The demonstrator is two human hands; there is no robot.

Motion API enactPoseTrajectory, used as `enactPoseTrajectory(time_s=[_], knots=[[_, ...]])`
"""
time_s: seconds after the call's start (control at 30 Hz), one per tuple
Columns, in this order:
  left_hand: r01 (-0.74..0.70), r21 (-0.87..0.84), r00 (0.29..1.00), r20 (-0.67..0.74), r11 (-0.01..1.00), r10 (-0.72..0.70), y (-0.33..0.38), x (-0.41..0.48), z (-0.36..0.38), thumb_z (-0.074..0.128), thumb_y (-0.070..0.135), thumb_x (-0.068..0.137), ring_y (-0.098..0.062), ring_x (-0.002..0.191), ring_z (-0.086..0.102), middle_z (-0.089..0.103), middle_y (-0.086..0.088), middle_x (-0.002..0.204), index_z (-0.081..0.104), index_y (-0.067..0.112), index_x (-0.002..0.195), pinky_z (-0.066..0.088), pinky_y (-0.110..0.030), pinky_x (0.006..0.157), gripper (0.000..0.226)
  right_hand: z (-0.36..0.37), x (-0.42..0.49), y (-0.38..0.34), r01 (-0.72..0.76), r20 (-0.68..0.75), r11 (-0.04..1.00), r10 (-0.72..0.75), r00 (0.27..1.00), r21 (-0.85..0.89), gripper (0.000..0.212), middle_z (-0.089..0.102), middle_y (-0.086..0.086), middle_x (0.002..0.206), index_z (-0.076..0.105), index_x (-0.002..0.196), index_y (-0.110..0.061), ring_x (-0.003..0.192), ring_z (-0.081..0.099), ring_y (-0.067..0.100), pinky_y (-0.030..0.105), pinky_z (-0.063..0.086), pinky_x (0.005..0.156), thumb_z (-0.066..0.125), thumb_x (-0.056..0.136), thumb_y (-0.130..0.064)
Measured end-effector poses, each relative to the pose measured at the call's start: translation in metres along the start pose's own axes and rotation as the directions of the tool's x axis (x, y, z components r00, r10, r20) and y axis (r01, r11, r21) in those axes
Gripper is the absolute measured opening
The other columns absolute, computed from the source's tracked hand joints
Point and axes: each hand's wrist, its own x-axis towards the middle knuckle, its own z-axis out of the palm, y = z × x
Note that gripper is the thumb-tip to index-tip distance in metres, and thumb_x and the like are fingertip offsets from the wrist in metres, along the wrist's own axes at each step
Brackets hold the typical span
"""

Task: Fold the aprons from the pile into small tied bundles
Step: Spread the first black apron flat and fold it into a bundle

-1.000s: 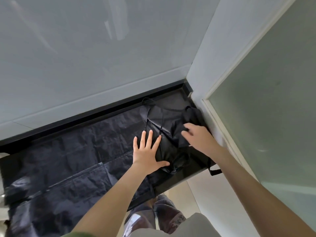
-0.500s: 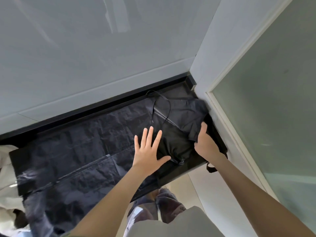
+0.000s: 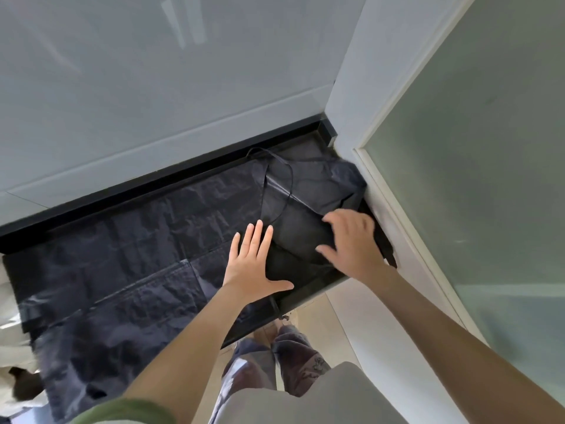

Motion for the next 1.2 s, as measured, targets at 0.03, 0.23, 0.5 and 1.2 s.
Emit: enactPoseTrajectory(time_s=[0.03, 0.23, 0.5, 1.2], knots=[[-0.006, 0.006, 1.0, 0.006, 1.0, 0.006, -0.003, 0.0, 0.0, 0.014, 0.094, 0.058, -0.022, 0.144, -0.022, -0.029, -0.003, 0.152, -0.029, 0.018, 0.143, -0.014, -0.043, 0.115, 0.122, 0.004, -0.004, -0.006, 0.121, 0.057, 0.993, -0.121, 0.991, 0.001, 0.06, 0.06, 0.005, 0.108, 0.052, 0.113, -0.016, 0.101, 0.059, 0.026, 0.043, 0.043, 0.089, 0.081, 0.066, -0.04], [-0.051, 0.045, 0.996, 0.075, 0.998, 0.048, -0.022, -0.007, -0.001, 0.013, 0.095, 0.055, -0.025, 0.146, -0.02, -0.025, -0.004, 0.157, -0.028, 0.024, 0.144, -0.011, -0.044, 0.116, 0.121, 0.02, -0.019, -0.001, -0.162, 0.379, 0.986, 0.137, 0.915, 0.036, 0.026, 0.06, -0.001, 0.114, 0.056, 0.12, -0.018, 0.11, 0.055, 0.02, 0.036, 0.033, 0.098, 0.056, 0.094, -0.025], [-0.088, 0.044, 0.995, 0.058, 0.995, 0.086, -0.027, -0.015, -0.006, 0.016, 0.089, 0.061, -0.029, 0.148, -0.001, 0.0, -0.007, 0.161, 0.006, 0.023, 0.154, 0.001, -0.048, 0.117, 0.114, 0.001, -0.01, 0.032, -0.78, 0.374, 0.529, 0.685, 0.625, 0.334, 0.054, 0.05, 0.012, 0.117, 0.035, 0.133, -0.009, 0.105, 0.052, 0.029, 0.037, 0.049, 0.082, 0.06, 0.086, -0.004], [0.213, -0.676, 0.976, 0.178, 0.706, -0.124, 0.008, 0.011, -0.052, 0.051, 0.028, 0.097, -0.023, 0.12, 0.048, 0.045, -0.001, 0.14, 0.04, 0.024, 0.141, 0.038, -0.042, 0.107, 0.046, -0.011, 0.026, -0.012, -0.616, 0.353, 0.375, 0.569, 0.743, 0.693, 0.015, 0.053, 0.0, 0.087, 0.048, 0.102, -0.013, 0.083, 0.054, 0.018, 0.026, 0.045, 0.073, 0.06, 0.092, -0.011]])
